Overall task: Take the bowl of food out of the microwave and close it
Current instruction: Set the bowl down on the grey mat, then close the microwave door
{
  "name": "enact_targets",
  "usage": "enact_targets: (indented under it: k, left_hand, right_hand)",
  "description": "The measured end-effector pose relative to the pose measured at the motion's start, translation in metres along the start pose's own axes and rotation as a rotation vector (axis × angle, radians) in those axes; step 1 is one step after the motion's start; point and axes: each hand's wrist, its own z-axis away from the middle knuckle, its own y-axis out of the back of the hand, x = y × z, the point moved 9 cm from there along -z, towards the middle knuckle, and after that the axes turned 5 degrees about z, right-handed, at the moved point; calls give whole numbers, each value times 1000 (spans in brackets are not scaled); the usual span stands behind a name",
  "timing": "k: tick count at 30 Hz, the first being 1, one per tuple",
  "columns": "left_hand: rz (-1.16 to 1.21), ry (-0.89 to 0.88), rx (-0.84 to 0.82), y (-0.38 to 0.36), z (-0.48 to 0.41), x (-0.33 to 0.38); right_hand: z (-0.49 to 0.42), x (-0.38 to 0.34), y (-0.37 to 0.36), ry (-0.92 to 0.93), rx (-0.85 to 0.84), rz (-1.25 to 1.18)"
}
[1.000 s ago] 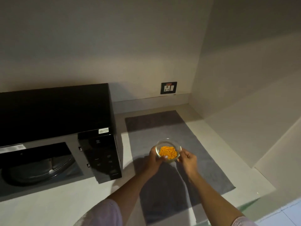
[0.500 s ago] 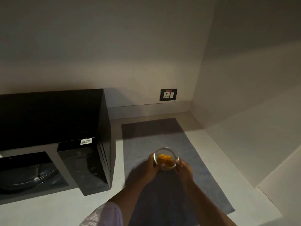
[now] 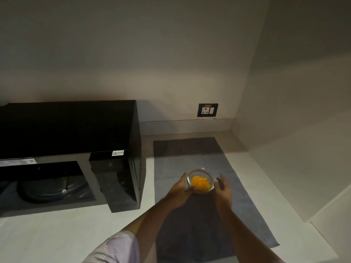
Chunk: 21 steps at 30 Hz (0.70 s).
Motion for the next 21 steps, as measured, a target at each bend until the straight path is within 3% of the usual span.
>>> enact_targets:
  k: [5,8,14,21]
  left_hand:
    - [-134,-215,-101,22,42,56]
    - [-247,-319,15,53,66,84]
    - [-223,-574,251,142,140,141]
    - [-342,-562,471,252,204,128]
  right_hand:
    - [14,-73,0,155,70,-31]
    - [32,-128,-9,286,59,-101]
    - [112,-236,-37,626,49,-53]
    - [213,-318,-118,956,-127,27]
